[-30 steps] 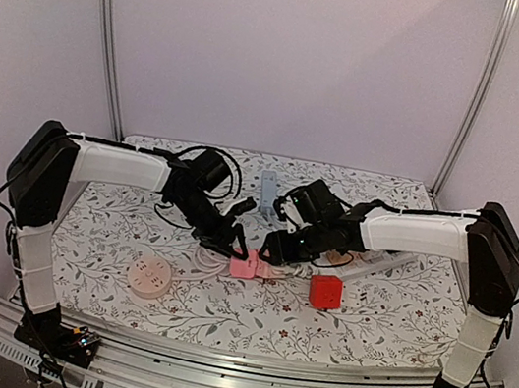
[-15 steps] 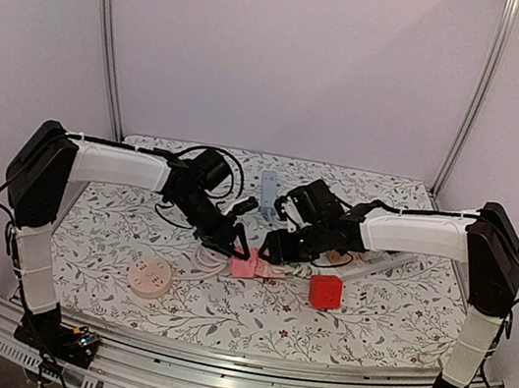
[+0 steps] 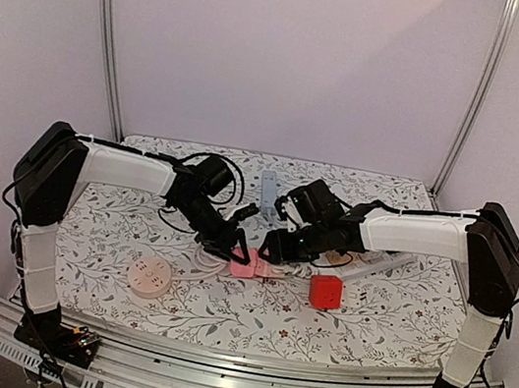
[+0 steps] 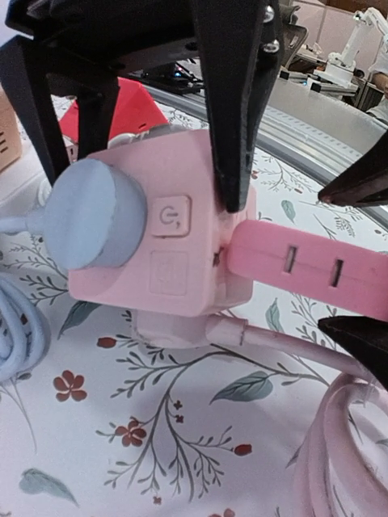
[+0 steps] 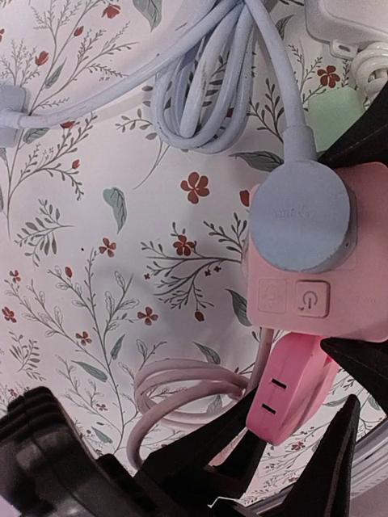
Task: Pull the plug off the socket
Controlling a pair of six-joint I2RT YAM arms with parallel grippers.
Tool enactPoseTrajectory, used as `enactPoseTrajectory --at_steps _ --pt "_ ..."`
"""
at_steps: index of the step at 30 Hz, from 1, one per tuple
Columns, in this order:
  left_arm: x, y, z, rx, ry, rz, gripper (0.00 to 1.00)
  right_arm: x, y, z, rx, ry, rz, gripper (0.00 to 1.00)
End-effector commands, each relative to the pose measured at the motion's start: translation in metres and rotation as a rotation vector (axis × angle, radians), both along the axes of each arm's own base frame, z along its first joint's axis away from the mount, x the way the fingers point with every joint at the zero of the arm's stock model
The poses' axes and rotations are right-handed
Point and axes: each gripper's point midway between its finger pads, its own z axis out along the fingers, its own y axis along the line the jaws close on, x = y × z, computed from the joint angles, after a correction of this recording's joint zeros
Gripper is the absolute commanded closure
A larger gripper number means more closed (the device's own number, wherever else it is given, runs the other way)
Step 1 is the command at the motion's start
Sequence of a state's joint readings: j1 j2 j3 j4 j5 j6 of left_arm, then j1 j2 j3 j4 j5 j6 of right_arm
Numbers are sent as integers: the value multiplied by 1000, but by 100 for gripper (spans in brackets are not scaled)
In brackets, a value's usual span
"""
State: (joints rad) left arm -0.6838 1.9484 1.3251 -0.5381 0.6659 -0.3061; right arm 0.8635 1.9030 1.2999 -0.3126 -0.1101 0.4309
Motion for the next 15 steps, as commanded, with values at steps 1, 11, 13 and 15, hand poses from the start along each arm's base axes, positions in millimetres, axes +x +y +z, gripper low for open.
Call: enactPoseTrajectory --at_steps 1,11,13,15 --pt "-6 -3 -15 24 32 -7 56 -1 26 29 114 -38 23 60" --pt "-7 -5 -18 19 47 -7 62 -4 36 27 103 -51 28 61" --pt "-8 -5 -17 15 50 -8 63 -4 37 25 93 -54 23 61" --pt "-8 -5 -17 12 52 -7 63 -4 37 25 89 -58 20 61"
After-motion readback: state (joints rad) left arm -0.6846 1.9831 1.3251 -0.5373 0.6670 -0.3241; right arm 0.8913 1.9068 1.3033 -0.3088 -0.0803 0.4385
